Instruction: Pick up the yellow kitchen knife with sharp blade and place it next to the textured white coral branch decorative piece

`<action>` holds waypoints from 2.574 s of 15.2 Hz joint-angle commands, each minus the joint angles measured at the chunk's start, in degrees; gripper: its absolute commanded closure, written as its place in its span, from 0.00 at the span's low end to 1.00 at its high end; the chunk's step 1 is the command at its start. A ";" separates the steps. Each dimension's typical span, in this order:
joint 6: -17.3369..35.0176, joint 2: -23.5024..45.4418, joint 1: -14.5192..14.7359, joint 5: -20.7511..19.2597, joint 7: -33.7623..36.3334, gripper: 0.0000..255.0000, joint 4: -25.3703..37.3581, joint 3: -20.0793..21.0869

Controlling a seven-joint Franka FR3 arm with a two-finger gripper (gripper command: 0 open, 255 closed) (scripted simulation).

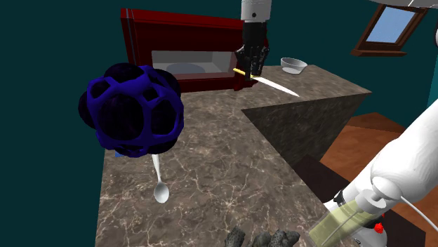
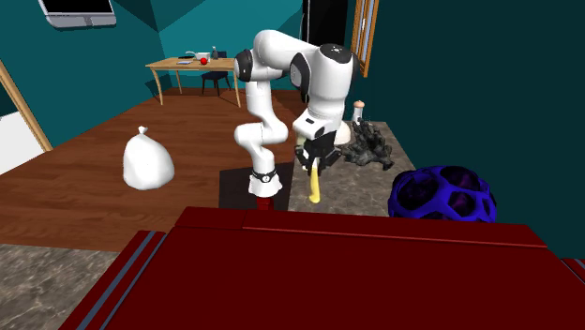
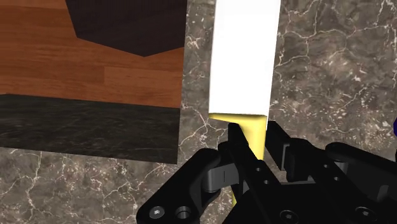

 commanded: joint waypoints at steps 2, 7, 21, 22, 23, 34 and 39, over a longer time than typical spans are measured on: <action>-2.73 0.50 0.10 -0.07 0.25 1.00 3.19 0.11; -6.65 1.53 0.19 -0.30 0.47 1.00 8.10 0.20; -5.67 0.77 9.49 3.45 19.87 1.00 7.13 9.93; -5.63 1.21 10.22 3.52 21.39 1.00 7.59 10.68; -5.59 1.73 10.98 3.55 22.92 1.00 8.14 11.43; -4.19 8.92 18.74 1.85 36.72 1.00 14.12 17.65; 0.01 7.68 18.28 2.41 35.93 1.00 8.81 17.46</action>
